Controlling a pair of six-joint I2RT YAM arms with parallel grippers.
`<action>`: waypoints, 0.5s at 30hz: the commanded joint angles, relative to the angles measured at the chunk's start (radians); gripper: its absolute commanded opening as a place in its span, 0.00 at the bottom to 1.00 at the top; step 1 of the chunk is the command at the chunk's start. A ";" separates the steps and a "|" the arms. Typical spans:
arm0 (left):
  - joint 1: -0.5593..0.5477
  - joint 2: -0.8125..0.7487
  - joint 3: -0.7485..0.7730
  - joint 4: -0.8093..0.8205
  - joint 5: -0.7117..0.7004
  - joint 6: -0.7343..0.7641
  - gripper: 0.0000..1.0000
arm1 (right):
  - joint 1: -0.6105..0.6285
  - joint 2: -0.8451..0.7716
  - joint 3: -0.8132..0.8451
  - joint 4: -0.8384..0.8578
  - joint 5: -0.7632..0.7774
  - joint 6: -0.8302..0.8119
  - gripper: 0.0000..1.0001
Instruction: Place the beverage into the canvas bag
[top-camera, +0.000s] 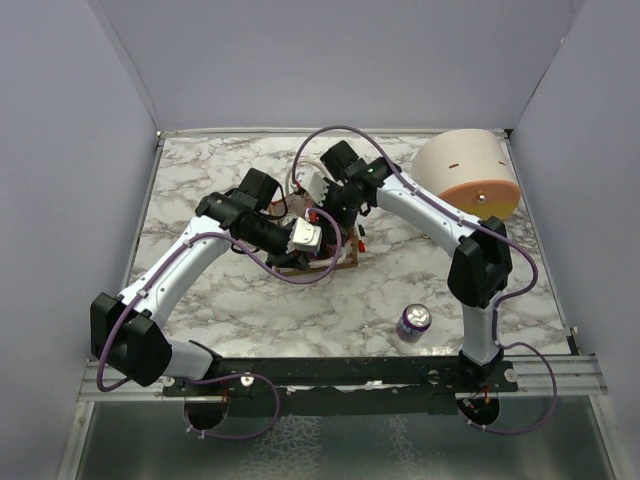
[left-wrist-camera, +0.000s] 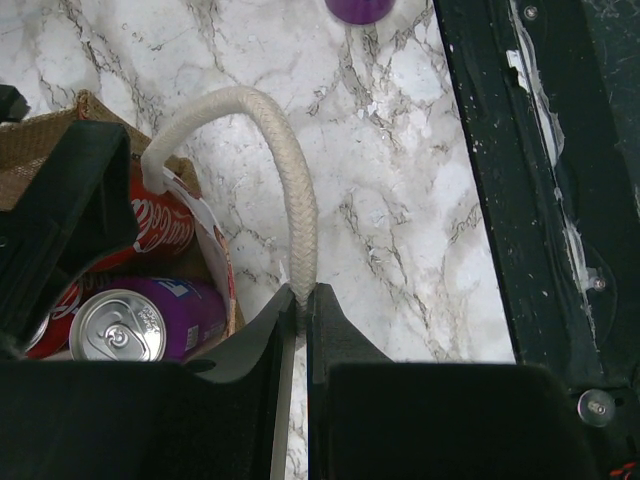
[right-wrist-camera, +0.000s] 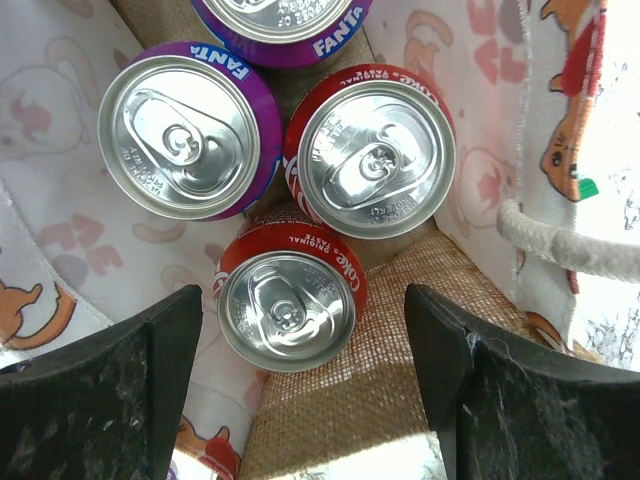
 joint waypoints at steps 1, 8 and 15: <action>-0.007 -0.028 -0.003 -0.027 0.054 0.027 0.00 | -0.005 -0.064 0.053 -0.023 -0.044 0.017 0.81; -0.007 -0.031 0.007 -0.041 0.076 0.034 0.00 | -0.030 -0.109 0.059 -0.006 -0.079 0.037 0.80; -0.007 -0.028 0.012 -0.041 0.086 0.037 0.00 | -0.072 -0.233 0.016 0.023 -0.095 0.033 0.79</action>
